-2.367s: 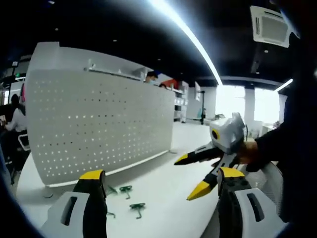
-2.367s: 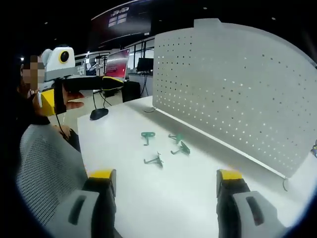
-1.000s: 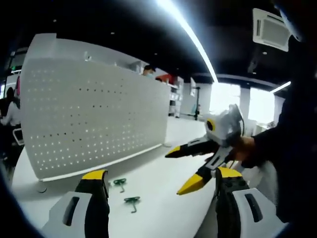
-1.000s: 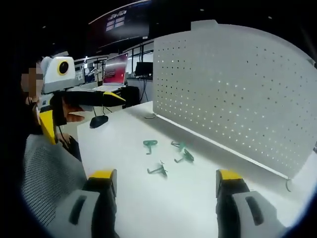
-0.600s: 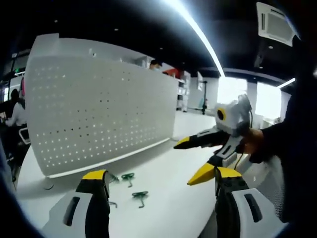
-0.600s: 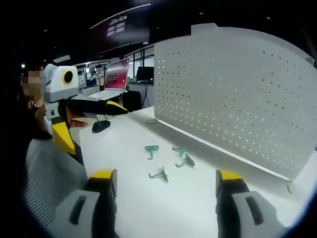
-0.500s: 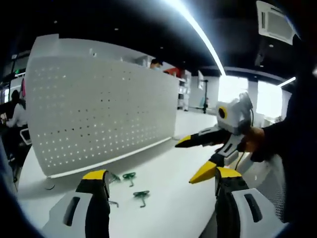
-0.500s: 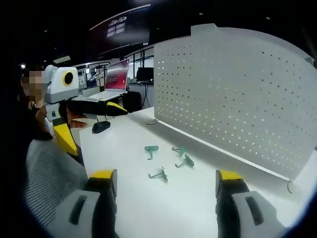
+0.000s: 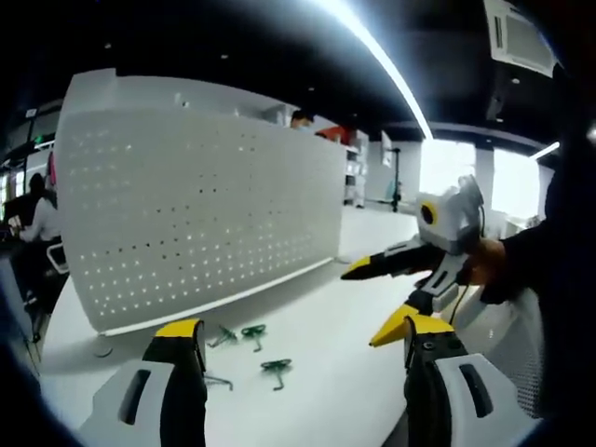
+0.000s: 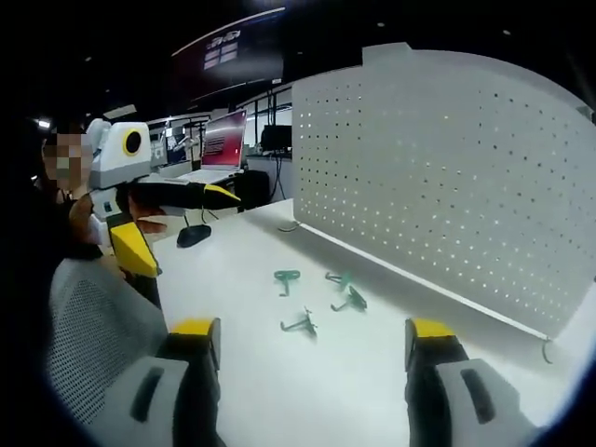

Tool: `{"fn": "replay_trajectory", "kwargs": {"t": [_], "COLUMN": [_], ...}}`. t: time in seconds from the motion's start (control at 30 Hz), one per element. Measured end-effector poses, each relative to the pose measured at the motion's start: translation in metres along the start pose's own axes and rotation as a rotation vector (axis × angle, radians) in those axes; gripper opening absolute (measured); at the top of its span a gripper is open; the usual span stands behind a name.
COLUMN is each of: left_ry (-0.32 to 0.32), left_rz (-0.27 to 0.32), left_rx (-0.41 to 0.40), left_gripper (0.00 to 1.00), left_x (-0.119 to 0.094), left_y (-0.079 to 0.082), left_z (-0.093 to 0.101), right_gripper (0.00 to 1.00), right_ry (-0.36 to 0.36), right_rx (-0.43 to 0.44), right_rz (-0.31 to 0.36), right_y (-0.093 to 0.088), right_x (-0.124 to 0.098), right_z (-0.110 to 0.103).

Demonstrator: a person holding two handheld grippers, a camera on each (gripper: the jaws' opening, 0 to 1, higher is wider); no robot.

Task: Insert the hook assembly into the mounting plate slot until the hook locks in place.

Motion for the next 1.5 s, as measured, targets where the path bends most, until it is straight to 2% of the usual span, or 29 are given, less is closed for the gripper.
{"fn": "replay_trajectory", "kwargs": {"t": [0.8, 1.5], "left_ry": [0.033, 0.034], "left_rz": [-0.008, -0.017], "left_rx": [0.016, -0.006], "left_gripper": [0.88, 0.85], "left_x": [0.002, 0.001], "left_y": [0.003, 0.000], "left_z": [0.003, -0.002], "right_gripper": [0.78, 0.77], "right_ry": [-0.025, -0.044], "right_rx": [-0.002, -0.010], "right_rz": [0.025, 0.012], "right_y": [0.001, -0.001], "right_x": [-0.009, -0.009], "right_z": [0.011, 0.013]}}
Point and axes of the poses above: the point that each gripper's makers call its tool centre point, and the gripper's own axes: x roughly forward along the fingers, z roughly to its right, y roughly out of its top, the point moved 9 cm from there along -x, roughly backward along the fingers
